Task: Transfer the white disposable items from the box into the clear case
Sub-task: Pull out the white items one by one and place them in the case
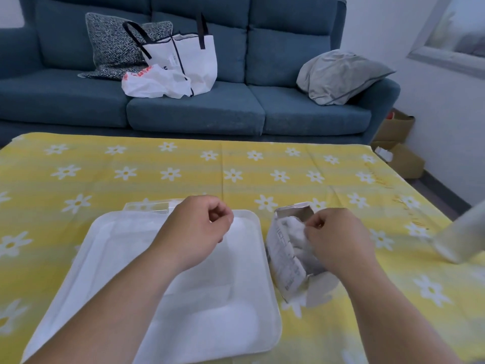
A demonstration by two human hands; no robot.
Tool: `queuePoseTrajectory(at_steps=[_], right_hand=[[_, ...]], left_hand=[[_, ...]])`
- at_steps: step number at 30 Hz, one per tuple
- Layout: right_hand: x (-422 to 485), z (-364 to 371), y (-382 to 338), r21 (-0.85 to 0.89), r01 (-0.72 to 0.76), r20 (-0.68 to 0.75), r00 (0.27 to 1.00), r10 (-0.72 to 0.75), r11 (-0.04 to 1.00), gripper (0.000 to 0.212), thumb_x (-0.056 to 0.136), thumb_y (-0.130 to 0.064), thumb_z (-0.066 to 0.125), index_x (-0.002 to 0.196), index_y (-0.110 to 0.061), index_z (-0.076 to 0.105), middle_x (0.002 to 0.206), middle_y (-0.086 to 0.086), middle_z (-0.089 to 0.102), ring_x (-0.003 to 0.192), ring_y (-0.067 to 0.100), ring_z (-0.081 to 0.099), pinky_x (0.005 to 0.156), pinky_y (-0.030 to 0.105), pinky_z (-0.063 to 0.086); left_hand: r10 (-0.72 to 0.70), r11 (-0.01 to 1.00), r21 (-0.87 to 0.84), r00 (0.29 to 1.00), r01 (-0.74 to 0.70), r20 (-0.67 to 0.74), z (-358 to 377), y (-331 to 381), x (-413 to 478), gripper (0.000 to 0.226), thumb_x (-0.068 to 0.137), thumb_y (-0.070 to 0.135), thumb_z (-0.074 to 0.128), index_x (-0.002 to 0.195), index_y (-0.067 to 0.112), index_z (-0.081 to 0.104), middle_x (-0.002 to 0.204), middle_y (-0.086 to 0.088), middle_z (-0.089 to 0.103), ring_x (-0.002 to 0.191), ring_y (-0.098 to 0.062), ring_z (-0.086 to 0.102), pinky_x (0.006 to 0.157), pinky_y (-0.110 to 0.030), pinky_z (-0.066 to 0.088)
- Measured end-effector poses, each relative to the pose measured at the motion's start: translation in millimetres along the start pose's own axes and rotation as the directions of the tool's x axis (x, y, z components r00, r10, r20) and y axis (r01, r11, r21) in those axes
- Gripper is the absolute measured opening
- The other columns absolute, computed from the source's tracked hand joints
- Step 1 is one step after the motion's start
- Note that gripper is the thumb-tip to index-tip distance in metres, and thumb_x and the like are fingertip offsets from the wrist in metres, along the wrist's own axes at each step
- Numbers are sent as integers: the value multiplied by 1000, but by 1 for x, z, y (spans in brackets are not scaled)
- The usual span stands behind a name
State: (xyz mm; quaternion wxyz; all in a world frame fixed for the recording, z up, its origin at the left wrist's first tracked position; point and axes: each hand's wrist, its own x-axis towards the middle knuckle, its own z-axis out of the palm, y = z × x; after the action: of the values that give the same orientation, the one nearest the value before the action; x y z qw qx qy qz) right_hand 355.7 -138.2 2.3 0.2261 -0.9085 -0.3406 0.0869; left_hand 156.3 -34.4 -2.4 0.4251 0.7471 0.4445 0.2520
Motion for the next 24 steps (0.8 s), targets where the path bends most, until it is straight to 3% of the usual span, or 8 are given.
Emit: queuePoseTrajectory(at_steps=[5, 8, 10, 14, 18, 20, 22, 24], right_hand=[[-4, -19, -8, 442, 138, -240, 970, -31, 886, 17, 92, -16, 62, 77, -25, 64, 72, -4, 61, 60, 17, 56, 51, 24, 45], [-6, -22, -5, 430, 201, -272, 958, -87, 880, 14, 91, -19, 65, 80, -27, 66, 91, -2, 64, 65, 5, 59, 53, 14, 41], [-10, -17, -1, 430, 168, -237, 969, -69, 887, 18, 90, -19, 67, 76, -30, 67, 90, -2, 68, 68, 4, 60, 58, 20, 44], [-15, -26, 6, 506, 241, -406, 914, -18, 828, 24, 90, -15, 68, 72, -32, 64, 84, -4, 67, 70, 6, 58, 58, 7, 39], [-17, -22, 12, 463, 169, -160, 981, -106, 870, 20, 87, -18, 72, 71, -30, 70, 72, -6, 62, 57, 10, 53, 55, 24, 42], [-23, -20, 11, 409, 238, -126, 971, -204, 881, 20, 84, -19, 74, 70, -32, 71, 69, -7, 53, 57, 13, 50, 57, 28, 39], [-30, -20, 7, 428, 299, -74, 952, -297, 853, 21, 82, -18, 75, 69, -33, 73, 63, -7, 49, 55, 9, 46, 56, 26, 37], [-34, -21, 5, 472, 302, 8, 938, -347, 828, 24, 82, -12, 74, 68, -32, 75, 66, -9, 58, 58, 6, 51, 55, 20, 40]], left_hand=[[19, 993, -116, 1000, -21, -11, 9, 5, -5, 12, 93, 11, 63, 88, 21, 70, 76, 1, 67, 64, -17, 70, 72, -43, 59], [32, 986, -162, 999, -29, 18, 18, 7, -8, 13, 92, 14, 64, 96, 26, 67, 82, 3, 66, 68, -19, 70, 75, -45, 60], [47, 984, -174, 999, -41, 27, 22, 9, -10, 15, 91, 16, 65, 98, 29, 66, 85, 5, 65, 72, -22, 69, 76, -48, 59], [67, 975, -217, 996, -53, 59, 26, 13, -14, 16, 91, 16, 66, 100, 29, 66, 88, 4, 67, 78, -26, 66, 77, -49, 58], [146, 962, -245, 984, -117, 102, 33, 20, -20, 17, 91, 18, 68, 103, 31, 69, 97, 8, 68, 79, -2, 62, 76, -24, 54], [217, 955, -237, 966, -180, 141, 37, 22, -24, 26, 90, 23, 71, 110, 40, 70, 115, 17, 63, 101, 6, 60, 85, -12, 48], [284, 949, -191, 942, -250, 178, 44, 22, -27, 36, 87, 26, 74, 118, 44, 67, 127, 24, 56, 116, 5, 54, 98, -16, 44], [268, 951, -210, 944, -227, 194, 52, 21, -28, 44, 84, 28, 78, 124, 42, 64, 126, 24, 59, 112, 2, 59, 100, -26, 49]])
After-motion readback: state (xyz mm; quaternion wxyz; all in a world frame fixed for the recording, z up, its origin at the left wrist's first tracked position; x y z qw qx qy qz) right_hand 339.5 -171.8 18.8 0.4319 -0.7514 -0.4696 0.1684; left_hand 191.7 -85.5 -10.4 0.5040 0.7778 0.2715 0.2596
